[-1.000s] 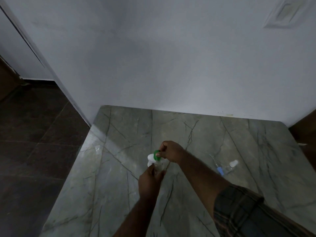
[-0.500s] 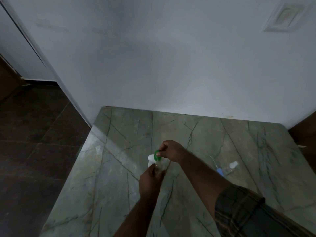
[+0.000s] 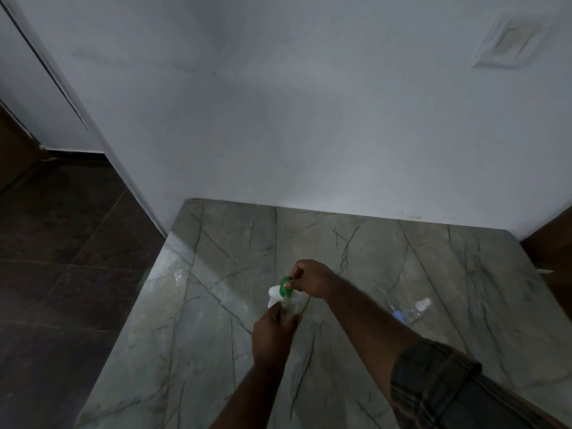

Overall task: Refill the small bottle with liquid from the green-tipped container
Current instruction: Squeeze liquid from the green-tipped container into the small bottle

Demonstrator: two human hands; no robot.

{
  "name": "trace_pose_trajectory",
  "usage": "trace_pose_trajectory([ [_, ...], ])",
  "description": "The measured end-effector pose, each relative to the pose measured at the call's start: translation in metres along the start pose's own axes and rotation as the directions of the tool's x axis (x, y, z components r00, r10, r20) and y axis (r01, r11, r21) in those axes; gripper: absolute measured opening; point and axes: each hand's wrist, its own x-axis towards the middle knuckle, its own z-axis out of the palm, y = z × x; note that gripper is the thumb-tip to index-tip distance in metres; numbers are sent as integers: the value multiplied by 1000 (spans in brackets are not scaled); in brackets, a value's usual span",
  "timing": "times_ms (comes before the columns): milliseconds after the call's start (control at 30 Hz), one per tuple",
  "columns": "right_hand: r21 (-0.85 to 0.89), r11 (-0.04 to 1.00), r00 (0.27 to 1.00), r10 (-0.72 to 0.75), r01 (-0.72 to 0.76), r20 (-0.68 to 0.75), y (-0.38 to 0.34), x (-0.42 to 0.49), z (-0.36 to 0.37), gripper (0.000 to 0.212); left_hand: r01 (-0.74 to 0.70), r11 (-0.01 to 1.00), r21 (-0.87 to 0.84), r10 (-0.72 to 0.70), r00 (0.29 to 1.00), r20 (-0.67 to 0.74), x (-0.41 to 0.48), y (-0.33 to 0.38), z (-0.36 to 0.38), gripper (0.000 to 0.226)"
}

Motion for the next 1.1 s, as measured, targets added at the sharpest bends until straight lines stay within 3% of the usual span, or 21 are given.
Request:
trace_pose_trajectory([
  [633,42,997,998,60,-60,3,-5,-5,1,28,-24,1000,8,24,1000,-14,3,-3,0,27],
  [1100,-23,999,999,35,-34,11,-9,-7,1,31,-33,999,28,33,999,-10,5,-10,3,31],
])
